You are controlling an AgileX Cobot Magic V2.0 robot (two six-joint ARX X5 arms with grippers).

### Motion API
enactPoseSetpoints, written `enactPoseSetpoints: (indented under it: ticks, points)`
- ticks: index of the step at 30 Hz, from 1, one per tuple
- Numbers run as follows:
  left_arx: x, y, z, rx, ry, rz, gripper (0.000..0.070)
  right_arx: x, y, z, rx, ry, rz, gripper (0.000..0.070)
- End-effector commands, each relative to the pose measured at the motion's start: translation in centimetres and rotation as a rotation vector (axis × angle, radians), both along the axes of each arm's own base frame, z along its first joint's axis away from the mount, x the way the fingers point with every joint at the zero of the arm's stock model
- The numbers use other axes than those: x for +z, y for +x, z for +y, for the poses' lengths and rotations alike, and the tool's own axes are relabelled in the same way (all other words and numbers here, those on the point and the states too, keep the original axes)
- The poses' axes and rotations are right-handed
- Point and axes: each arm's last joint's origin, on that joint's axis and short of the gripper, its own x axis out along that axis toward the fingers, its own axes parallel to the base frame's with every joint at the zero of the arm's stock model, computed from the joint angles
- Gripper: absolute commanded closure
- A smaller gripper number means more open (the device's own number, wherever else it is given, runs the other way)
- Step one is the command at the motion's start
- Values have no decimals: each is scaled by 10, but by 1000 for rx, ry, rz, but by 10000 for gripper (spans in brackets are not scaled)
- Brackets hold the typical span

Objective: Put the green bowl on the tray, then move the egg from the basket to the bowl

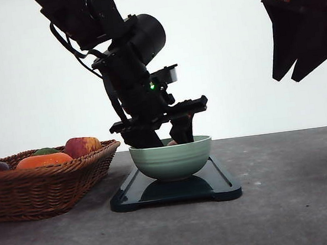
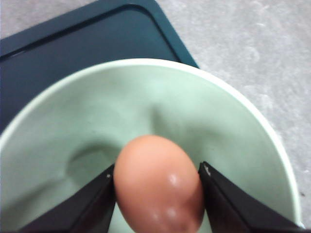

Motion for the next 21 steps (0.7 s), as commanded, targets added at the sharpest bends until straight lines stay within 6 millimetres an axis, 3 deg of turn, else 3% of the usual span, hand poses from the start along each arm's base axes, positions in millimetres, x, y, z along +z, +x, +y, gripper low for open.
enactPoseSetpoints:
  ticks: [1, 4, 8, 15, 21]
  points:
    - [-1, 1, -8, -19, -1, -14, 377, 2, 1, 2, 8, 5, -8, 502]
    - [-1, 0, -10, -23, -1, -14, 375, 2, 1, 2, 8, 4, -7, 501]
    - [-1, -1, -11, -26, 0, -14, 309, 1, 1, 2, 8, 2, -2, 502]
    - [0, -2, -11, -25, 0, -10, 306, 0, -1, 1, 8, -6, 13, 501]
    - [17, -4, -7, -26, 15, 2, 308, 0, -1, 1, 8, -9, 19, 502]
